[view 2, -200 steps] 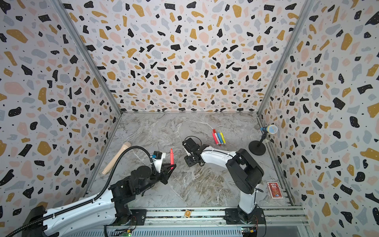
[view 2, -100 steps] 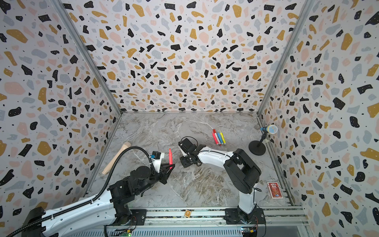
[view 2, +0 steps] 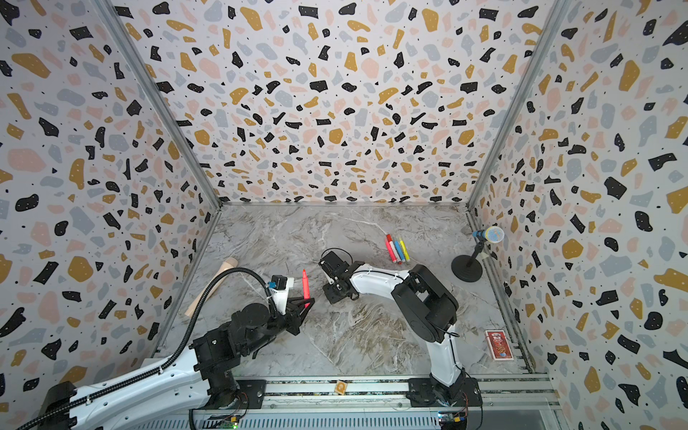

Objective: Insert pens into pen caps
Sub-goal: Pick up the pen cap from the center of the table.

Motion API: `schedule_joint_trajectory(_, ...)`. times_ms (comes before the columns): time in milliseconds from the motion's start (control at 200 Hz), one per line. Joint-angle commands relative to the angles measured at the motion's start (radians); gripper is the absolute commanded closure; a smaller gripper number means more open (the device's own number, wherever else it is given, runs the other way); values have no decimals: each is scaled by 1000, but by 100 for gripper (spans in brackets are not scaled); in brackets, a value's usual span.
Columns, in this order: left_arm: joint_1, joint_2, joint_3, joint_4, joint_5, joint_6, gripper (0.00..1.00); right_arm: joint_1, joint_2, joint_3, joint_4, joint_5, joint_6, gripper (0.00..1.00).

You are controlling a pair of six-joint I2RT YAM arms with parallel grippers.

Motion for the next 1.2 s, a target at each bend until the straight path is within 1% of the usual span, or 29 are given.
schedule_joint_trajectory(0, -4, -7, -15, -2, -15, -6, 100, 9, 9, 24, -51, 27, 2, 69)
schedule_joint_trajectory(275, -3, -7, -32, -2, -7, -22, 100, 25, 2, 15, -71, 38, -20, 90)
schedule_joint_trajectory(400, -3, -9, -29, -4, -5, -22, 100, 21, -19, 15, -59, 15, -29, 93)
schedule_joint_trajectory(521, -3, -7, -33, -1, 7, -19, 100, -17, -90, -8, -24, -54, -41, 95)
schedule_joint_trajectory(686, -4, 5, -65, 48, 52, -45, 100, -102, -311, -115, 119, -227, -63, 95)
schedule_joint_trajectory(786, -12, 24, -111, 161, 109, -72, 100, -169, -449, -183, 219, -375, -46, 96)
schedule_joint_trajectory(861, -35, 50, -136, 252, 118, -98, 100, -213, -551, -247, 316, -479, -13, 96)
schedule_joint_trajectory(1011, -136, 157, -125, 341, 71, -103, 100, -290, -727, -381, 523, -650, 88, 96)
schedule_joint_trajectory(1116, -226, 263, -79, 394, 42, -84, 100, -326, -800, -454, 650, -733, 169, 96)
schedule_joint_trajectory(1196, -276, 346, -29, 419, 32, -61, 100, -339, -832, -497, 716, -773, 216, 96)
